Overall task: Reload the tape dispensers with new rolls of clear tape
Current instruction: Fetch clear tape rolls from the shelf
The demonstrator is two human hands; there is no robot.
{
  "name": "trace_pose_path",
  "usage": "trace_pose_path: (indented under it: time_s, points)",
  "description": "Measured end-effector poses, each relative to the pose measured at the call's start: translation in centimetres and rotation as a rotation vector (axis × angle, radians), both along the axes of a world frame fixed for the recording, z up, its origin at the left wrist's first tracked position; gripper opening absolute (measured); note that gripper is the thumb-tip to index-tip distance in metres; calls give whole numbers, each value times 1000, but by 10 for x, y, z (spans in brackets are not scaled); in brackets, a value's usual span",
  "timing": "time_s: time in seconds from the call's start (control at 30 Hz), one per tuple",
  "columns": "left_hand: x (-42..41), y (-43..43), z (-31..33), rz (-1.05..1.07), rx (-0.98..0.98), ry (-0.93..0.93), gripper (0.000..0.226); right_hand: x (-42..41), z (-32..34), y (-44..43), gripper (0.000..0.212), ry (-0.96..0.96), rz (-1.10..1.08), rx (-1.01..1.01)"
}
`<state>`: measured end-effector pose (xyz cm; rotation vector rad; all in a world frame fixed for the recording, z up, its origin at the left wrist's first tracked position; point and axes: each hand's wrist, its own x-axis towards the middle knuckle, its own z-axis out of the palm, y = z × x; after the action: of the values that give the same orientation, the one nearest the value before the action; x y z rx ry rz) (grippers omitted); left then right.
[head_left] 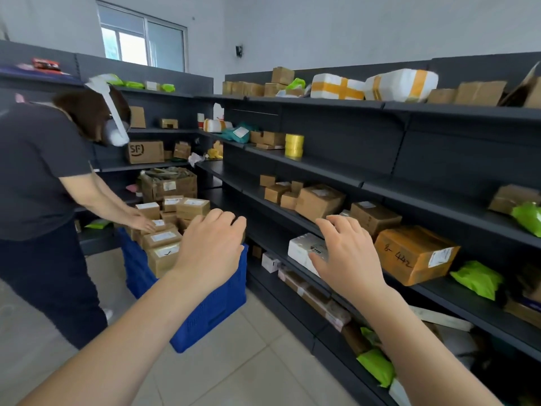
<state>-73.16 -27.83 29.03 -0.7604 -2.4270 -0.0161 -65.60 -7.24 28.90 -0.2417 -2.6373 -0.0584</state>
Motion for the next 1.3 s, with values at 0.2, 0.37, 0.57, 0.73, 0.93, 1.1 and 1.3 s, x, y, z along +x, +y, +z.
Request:
trace_pose_path:
  time_s: [0.2, 0.37, 0.57, 0.73, 0.93, 1.1, 1.3]
  points:
    - [-90, 36, 0, -9, -17, 0, 36, -90, 7, 28, 59, 20, 28, -7]
    - [-172, 78, 7, 8, -22, 6, 39, -173, 17, 66, 53, 34, 46, 12]
    - [-268, 124, 16, 33, -7, 5, 45, -270, 28, 115, 54, 33, 62, 43]
    - [-346, 150, 12, 40, -16, -7, 45, -347, 27, 149, 58, 11, 49, 52]
    - [-451, 182, 6, 31, -1, -8, 45, -443, 25, 185, 56, 13, 36, 44]
    - [-547, 210, 14, 0, 12, 1, 43, -530, 35, 211, 60, 31, 8, 42]
    - [-649, 246, 34, -49, -4, 18, 43, -622, 54, 242, 57, 85, -15, 34]
